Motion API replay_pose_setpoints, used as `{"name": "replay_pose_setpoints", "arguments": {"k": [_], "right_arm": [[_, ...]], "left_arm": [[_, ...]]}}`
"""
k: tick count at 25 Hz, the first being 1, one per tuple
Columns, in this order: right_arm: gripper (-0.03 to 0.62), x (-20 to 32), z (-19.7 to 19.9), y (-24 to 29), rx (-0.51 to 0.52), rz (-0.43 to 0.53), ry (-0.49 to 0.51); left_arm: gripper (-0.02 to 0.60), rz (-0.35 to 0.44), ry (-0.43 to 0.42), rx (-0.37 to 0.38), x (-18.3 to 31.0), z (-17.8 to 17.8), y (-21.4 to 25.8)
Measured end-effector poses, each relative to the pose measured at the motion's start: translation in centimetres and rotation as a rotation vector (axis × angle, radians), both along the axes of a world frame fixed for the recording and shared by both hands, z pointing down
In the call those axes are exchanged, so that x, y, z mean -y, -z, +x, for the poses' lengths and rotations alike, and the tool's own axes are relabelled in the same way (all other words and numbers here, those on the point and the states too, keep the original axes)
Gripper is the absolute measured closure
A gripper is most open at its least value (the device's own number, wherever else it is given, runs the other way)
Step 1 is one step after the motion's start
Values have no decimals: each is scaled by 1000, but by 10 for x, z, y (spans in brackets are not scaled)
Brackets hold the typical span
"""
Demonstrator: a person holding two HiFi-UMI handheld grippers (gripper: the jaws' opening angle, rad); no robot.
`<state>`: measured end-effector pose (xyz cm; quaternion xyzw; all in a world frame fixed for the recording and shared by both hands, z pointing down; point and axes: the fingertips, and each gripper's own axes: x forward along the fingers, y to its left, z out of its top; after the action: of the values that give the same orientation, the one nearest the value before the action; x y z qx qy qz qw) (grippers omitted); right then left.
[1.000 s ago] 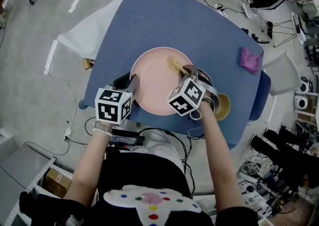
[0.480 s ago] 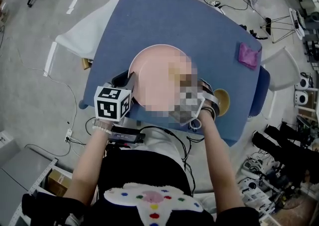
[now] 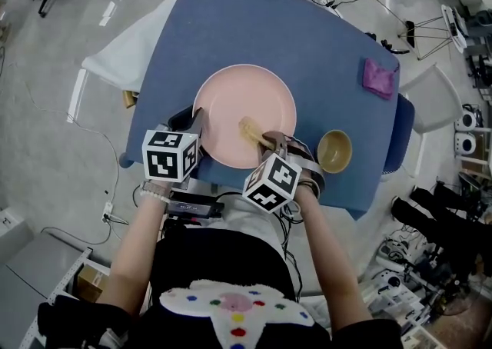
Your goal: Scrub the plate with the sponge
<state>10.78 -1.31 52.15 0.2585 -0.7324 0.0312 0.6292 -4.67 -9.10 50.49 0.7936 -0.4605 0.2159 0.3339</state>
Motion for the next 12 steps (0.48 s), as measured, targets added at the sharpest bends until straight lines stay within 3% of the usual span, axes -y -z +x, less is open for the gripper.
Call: {"name": "replay_pose_setpoints", "arguments": {"k": [5, 12], "right_arm": [[537, 4, -10, 15, 266, -23, -165], [537, 33, -1, 74, 592, 187, -414]], "left_arm": [[502, 26, -26, 60, 3, 2, 6], [512, 164, -46, 90, 13, -1, 50]]}}
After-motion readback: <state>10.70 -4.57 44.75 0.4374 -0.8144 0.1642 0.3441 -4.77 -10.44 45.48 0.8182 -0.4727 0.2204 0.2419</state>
